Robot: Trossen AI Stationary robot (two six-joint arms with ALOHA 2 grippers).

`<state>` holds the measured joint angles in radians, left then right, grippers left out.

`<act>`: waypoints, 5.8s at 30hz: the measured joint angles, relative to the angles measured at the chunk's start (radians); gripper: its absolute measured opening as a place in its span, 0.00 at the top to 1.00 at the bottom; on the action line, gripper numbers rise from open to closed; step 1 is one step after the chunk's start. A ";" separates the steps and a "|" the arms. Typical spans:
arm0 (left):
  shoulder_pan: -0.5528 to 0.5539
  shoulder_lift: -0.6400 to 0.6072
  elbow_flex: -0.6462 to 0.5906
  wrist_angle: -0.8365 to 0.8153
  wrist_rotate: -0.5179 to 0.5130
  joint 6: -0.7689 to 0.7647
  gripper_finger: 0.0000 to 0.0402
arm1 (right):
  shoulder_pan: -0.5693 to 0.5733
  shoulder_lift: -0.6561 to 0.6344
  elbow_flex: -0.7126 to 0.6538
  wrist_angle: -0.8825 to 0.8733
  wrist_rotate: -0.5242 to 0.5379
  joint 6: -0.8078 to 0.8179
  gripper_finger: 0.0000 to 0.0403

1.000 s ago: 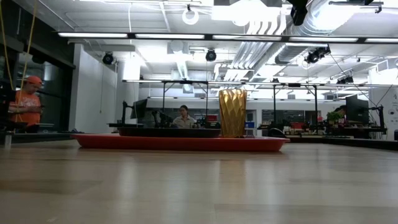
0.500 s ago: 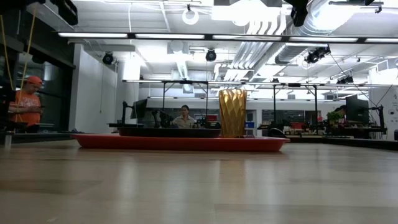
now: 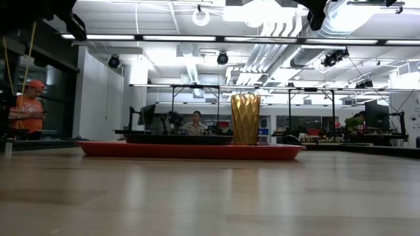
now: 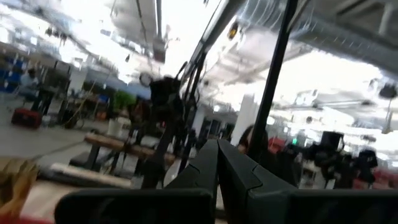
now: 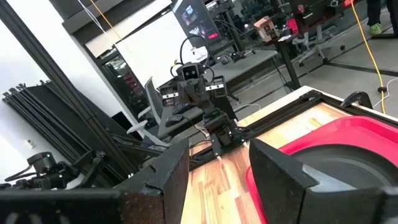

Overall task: Pick and place plate/cup/fork/spoon on tray
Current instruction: Return to Home Position

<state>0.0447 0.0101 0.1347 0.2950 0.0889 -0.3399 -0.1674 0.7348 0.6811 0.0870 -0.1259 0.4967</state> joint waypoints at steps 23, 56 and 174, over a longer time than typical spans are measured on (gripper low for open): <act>0.007 0.000 -0.123 -0.127 0.051 -0.043 1.00 | 0.000 0.000 0.000 -0.001 0.000 0.000 0.60; 0.014 0.023 -0.119 -0.268 0.051 -0.155 1.00 | 0.000 0.000 0.000 -0.002 0.000 0.000 0.60; 0.014 0.023 -0.119 -0.268 0.051 -0.155 1.00 | 0.122 -0.722 -0.670 -0.077 0.121 -0.244 0.60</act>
<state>0.0586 0.0330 0.0158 0.0269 0.1394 -0.4949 -0.0452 0.0132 0.0113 0.0101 -0.0051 0.2531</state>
